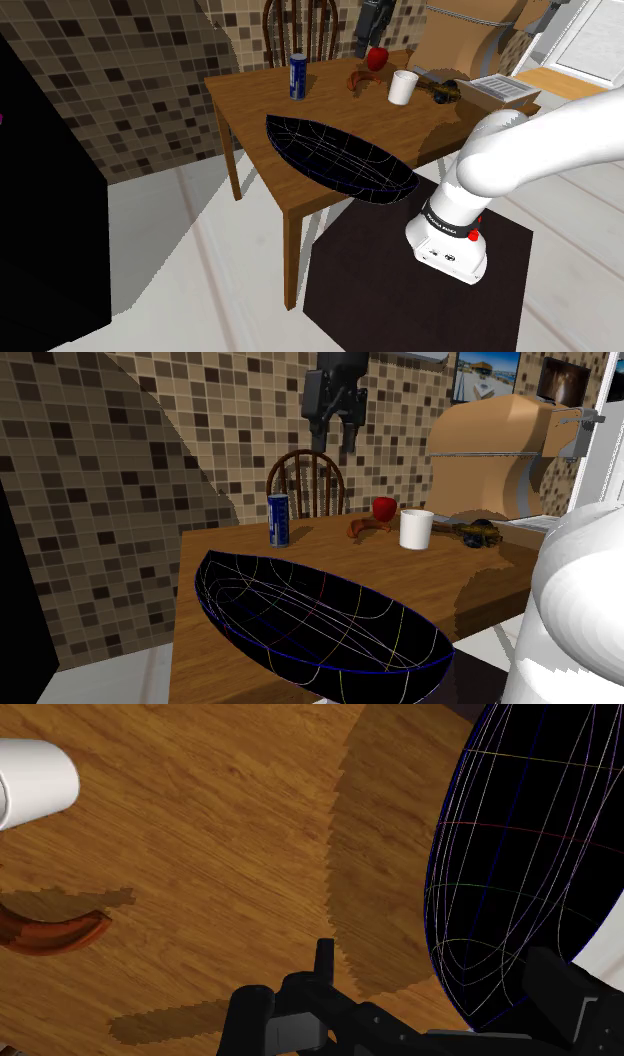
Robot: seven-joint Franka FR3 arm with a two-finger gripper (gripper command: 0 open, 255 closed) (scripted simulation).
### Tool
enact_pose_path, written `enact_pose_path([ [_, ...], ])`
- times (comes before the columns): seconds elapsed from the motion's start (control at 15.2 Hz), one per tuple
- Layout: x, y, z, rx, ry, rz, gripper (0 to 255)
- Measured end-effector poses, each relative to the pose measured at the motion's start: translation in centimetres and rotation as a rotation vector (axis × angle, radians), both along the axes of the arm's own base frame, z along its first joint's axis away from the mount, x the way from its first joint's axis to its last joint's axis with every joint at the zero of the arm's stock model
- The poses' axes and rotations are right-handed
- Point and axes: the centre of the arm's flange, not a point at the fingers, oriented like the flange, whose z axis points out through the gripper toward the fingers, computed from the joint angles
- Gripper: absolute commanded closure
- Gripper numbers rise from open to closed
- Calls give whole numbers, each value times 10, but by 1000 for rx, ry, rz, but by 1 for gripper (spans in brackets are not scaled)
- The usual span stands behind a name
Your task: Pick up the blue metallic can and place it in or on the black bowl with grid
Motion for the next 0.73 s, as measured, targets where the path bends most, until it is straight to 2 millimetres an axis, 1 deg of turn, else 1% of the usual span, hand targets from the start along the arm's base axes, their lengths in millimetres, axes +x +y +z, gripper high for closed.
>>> enact_pose_path([
  [0.07, 0, 0, 0, 0, 0, 0, 0],
  [0.13, 5, -2, -1, 0, 1, -1, 0],
  [0.33, 39, -12, -7, -1, 11, -4, 0],
  [0.4, 49, -16, -12, -1, 15, -5, 0],
  [0.46, 61, -25, -15, -2, 18, -6, 0],
  [0.53, 74, -28, -16, -2, 22, -8, 0],
  [0.66, 100, -36, -23, -4, 29, -10, 0],
  [0.73, 110, -39, -30, -4, 33, -11, 0],
])
